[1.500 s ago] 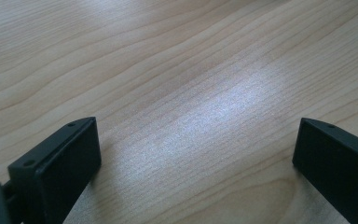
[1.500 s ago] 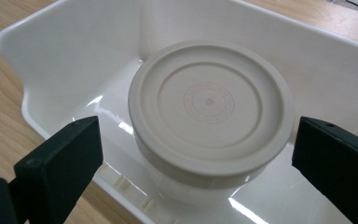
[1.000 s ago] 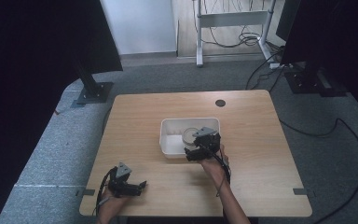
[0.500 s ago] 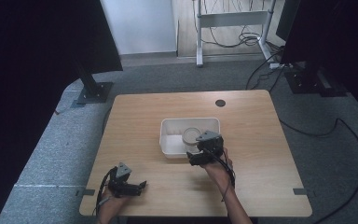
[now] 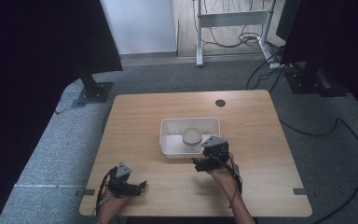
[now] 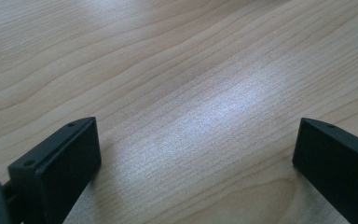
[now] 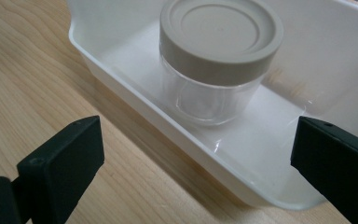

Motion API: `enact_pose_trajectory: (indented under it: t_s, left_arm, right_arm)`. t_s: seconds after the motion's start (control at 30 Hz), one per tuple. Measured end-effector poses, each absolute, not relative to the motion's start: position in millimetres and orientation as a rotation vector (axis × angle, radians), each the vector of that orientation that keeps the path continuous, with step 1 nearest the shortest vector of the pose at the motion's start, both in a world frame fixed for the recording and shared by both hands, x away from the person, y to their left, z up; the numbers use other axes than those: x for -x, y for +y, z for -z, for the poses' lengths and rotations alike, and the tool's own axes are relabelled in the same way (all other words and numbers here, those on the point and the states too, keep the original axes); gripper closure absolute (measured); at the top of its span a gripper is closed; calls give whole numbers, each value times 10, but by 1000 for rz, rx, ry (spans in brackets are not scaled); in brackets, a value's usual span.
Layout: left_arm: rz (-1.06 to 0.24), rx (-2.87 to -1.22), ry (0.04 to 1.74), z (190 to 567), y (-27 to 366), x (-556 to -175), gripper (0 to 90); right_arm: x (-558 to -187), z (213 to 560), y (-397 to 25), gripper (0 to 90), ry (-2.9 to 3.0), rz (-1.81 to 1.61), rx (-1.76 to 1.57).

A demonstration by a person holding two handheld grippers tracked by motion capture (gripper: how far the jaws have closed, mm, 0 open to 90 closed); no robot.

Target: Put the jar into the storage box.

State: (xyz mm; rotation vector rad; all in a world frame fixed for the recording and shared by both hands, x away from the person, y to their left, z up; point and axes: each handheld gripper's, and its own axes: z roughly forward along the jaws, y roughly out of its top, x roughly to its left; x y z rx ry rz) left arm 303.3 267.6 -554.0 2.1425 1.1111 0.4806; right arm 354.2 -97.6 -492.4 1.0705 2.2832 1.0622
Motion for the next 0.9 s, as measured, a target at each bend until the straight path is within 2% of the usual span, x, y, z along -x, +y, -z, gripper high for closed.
enact_pose_trajectory:
  t_s: [0.9]
  left_arm:
    - [-481, -2144, 1111, 5540, 2677, -3033, 5]
  right_arm:
    - [-3209, 4982, -1383, 23, 2269, -1059, -1089]
